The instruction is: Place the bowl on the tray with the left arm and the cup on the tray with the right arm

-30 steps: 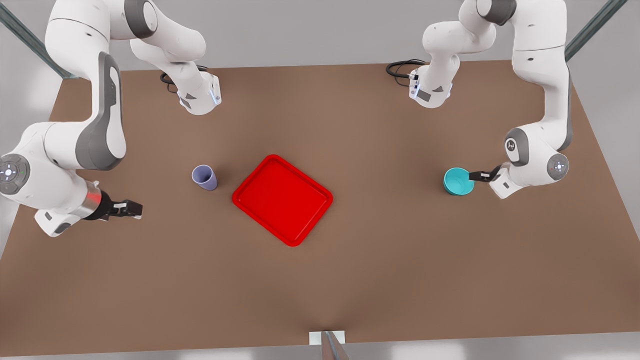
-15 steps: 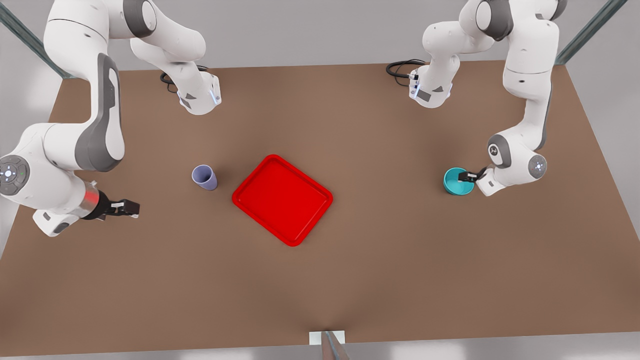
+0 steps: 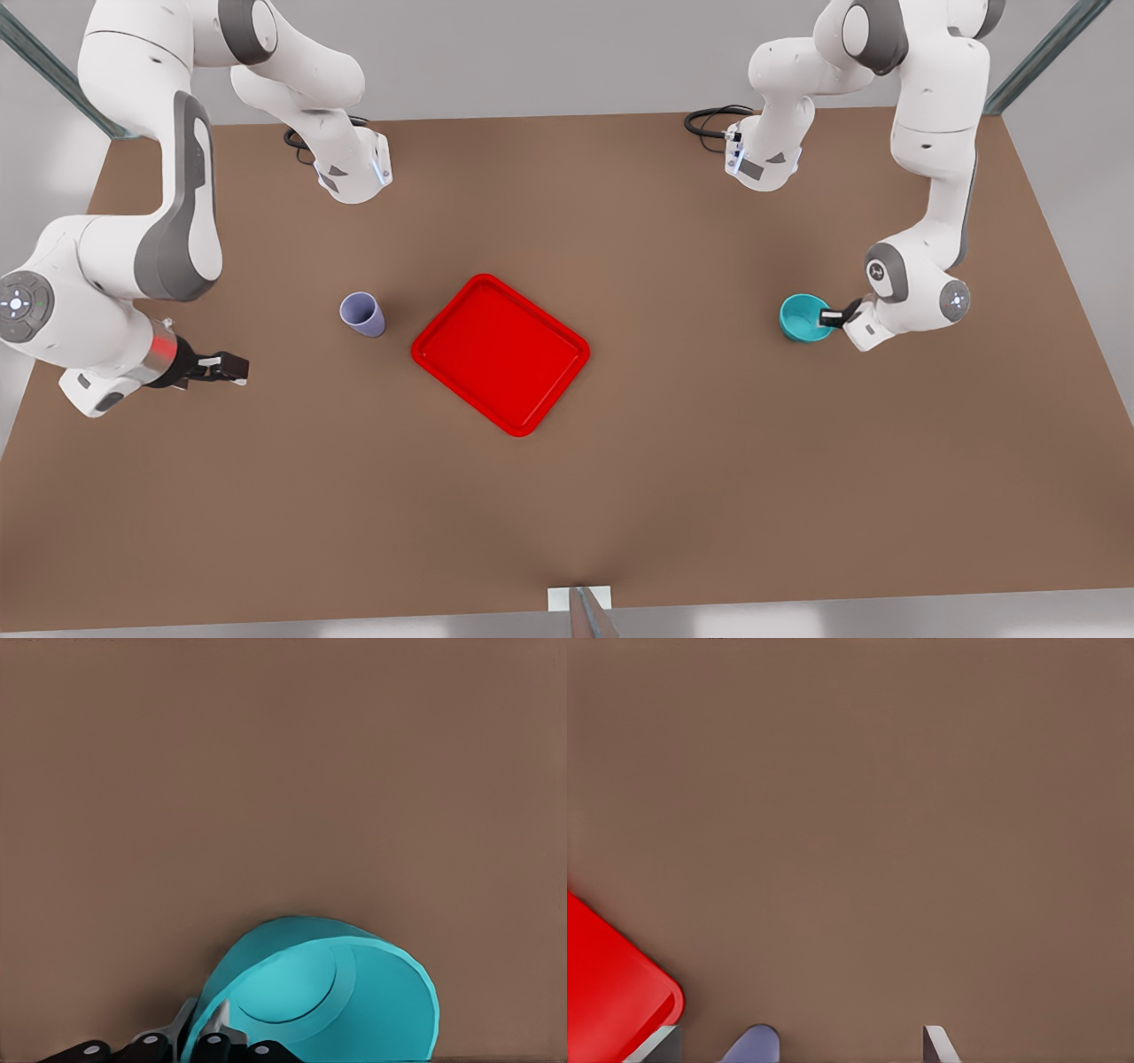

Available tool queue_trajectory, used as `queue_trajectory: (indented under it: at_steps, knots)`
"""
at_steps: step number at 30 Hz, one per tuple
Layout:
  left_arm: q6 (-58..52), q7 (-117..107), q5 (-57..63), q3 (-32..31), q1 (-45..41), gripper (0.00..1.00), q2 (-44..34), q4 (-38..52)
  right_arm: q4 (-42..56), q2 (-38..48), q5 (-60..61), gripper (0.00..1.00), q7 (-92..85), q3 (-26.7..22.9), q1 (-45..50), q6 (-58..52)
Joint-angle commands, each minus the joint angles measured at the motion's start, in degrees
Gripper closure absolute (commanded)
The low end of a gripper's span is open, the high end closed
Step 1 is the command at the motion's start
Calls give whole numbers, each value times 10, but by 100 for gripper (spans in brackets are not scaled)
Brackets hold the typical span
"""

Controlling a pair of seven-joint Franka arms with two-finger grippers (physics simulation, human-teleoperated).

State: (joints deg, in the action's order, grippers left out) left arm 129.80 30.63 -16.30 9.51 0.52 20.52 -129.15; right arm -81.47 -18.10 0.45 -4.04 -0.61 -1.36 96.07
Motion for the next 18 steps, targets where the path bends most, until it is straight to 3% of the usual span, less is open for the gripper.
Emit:
queue_trajectory:
  at_steps: [1,4,10,16,18]
  knots:
    - [-2,0,-6,-4,0,79,-1,0,-1,0,1,0,0,0,0,1]
    - [-19,-35,-46,-26,-24,79,-2,27,-3,3,-4,0,0,1,0,1]
    - [-78,-344,-109,-109,-148,79,34,191,-33,8,-3,0,0,1,0,24]
    - [-60,-632,-208,-114,-313,79,174,430,-31,4,-1,0,1,4,10,16]
    - [-18,-696,-214,-114,-348,79,200,461,-69,11,8,0,1,5,9,38]
